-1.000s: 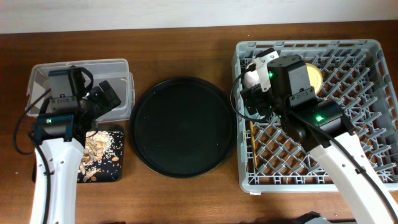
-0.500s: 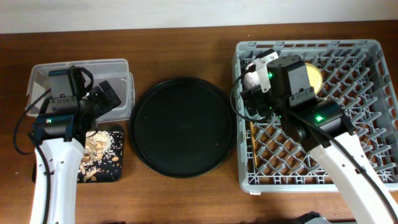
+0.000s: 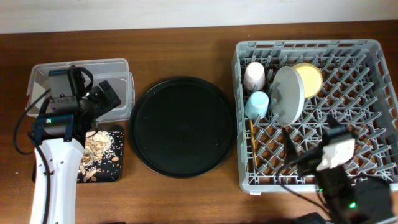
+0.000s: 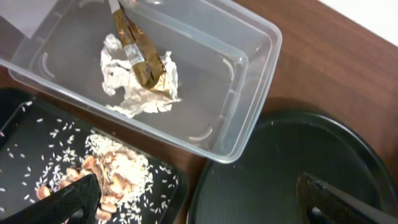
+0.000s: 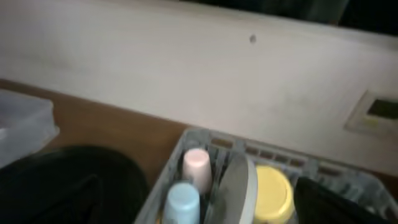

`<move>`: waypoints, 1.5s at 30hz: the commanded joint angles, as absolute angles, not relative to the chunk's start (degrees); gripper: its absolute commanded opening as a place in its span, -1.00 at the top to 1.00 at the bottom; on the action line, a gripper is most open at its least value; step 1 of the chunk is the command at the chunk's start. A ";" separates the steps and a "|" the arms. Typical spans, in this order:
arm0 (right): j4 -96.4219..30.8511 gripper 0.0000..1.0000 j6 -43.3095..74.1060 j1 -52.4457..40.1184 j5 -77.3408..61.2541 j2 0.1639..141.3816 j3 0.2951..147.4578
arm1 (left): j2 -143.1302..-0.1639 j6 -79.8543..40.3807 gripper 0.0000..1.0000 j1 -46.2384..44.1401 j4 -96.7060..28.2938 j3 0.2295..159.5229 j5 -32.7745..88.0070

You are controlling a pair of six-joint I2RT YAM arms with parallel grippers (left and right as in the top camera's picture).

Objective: Sort waste into correct bins and load items into the dishwasher rack

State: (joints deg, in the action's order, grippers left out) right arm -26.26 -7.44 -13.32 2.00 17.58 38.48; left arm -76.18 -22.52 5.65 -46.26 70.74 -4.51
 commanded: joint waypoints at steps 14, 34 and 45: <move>-4.21 -0.97 -5.04 -10.74 -4.32 0.19 0.32 | -76.01 -22.26 -0.99 5.80 -46.17 71.40 -4.51; -4.12 -0.96 -5.06 -10.74 -4.29 0.21 0.32 | -76.01 -22.26 -0.98 5.80 -46.17 71.40 -4.51; -4.14 -0.97 -5.06 -10.74 -4.29 0.21 0.32 | -47.07 -22.24 -0.98 1.58 -46.39 65.23 -8.45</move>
State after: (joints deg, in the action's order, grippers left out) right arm -3.99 -5.74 -11.22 -4.01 0.69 0.69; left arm -54.70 -22.52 1.87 -46.11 70.22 -6.63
